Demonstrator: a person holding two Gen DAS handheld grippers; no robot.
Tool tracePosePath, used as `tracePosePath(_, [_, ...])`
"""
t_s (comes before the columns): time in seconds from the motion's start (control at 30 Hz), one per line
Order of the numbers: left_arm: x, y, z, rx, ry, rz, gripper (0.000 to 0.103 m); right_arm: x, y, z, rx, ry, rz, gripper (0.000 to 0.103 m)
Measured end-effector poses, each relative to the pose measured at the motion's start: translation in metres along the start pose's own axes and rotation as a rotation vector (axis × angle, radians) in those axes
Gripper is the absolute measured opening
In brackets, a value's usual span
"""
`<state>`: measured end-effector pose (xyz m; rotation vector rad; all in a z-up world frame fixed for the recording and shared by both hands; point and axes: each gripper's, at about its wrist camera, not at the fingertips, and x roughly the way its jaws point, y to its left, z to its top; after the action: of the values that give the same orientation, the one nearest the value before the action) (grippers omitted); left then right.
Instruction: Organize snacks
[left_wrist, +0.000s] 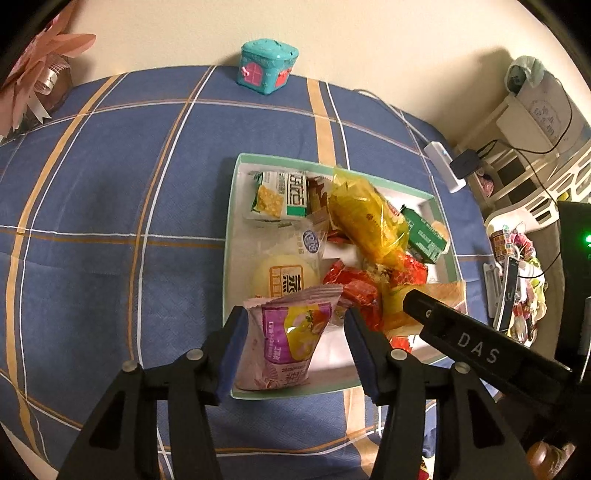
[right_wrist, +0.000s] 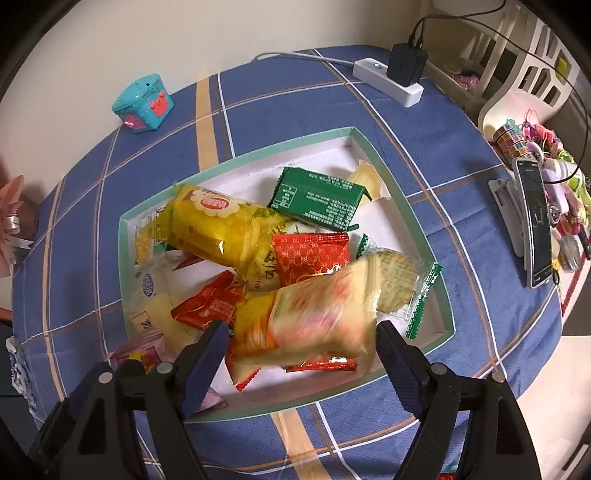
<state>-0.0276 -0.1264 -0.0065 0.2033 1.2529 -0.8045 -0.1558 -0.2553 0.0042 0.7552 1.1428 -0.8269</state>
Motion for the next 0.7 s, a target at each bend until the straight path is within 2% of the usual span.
tracePosePath(0.2, [-0.011, 0.007, 0.003, -0.015, -0.035, 0.005, 0.056, -0.013, 0.002, 0.002, -0.002, -0.038, 0.023, 0.084])
tracePosePath(0.5, [-0.018, 0.040, 0.010, -0.085, -0.075, 0.080, 0.056, -0.015, 0.008, 0.001, -0.018, -0.044, 0.021, 0.084])
tracePosePath(0.6, [-0.019, 0.054, 0.010, -0.119, -0.088, 0.109, 0.065, -0.015, 0.010, 0.000, -0.029, -0.045, 0.018, 0.084])
tracePosePath(0.67, [-0.021, 0.066, 0.010, -0.136, -0.101, 0.135, 0.066, -0.015, 0.013, 0.000, -0.037, -0.046, 0.019, 0.084])
tracePosePath(0.7, [-0.022, 0.070, 0.010, -0.145, -0.108, 0.141, 0.066, -0.015, 0.014, -0.001, -0.041, -0.046, 0.018, 0.090])
